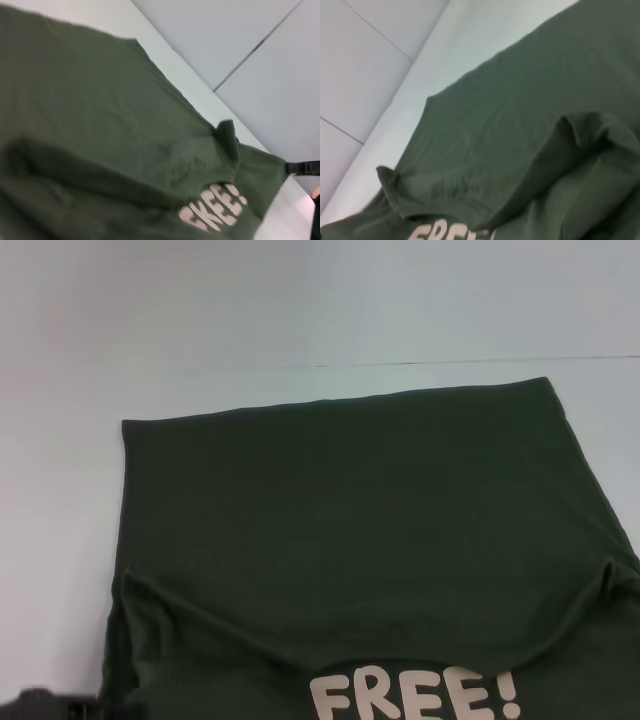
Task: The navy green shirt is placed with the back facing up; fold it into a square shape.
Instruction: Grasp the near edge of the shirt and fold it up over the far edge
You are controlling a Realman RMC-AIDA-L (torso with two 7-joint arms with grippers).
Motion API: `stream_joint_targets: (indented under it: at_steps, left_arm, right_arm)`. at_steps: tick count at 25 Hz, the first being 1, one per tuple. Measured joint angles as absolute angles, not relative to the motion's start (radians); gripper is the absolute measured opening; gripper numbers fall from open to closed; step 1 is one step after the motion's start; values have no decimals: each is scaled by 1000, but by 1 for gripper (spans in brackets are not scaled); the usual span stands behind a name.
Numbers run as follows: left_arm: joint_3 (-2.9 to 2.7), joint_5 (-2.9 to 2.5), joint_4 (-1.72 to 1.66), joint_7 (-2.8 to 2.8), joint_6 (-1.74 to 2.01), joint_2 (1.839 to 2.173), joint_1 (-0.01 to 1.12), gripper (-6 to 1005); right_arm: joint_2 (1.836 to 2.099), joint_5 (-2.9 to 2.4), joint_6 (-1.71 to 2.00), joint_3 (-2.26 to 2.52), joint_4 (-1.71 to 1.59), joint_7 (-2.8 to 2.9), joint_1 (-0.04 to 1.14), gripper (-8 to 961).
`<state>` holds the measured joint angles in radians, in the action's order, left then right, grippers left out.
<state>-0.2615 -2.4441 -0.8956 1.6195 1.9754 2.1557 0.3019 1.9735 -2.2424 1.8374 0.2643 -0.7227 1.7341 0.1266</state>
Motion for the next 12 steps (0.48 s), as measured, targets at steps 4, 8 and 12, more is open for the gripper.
stream_joint_targets:
  at_steps: [4,8,12]
  left_arm:
    - [-221,-2441,-874,1636,1946,2129,368,38]
    - [-178,-2438,-843,1669,1887,2089,451,39]
    - [-172,-2437,-822,1691,1832,2057,526,39]
  right_arm:
    - [1964,-2239,1833,225,-705,1740,193,37]
    - [1955,-2239,1798,202,-682,1750,279,38]
    - [1938,-2238,1740,197,-646,1771,368,38]
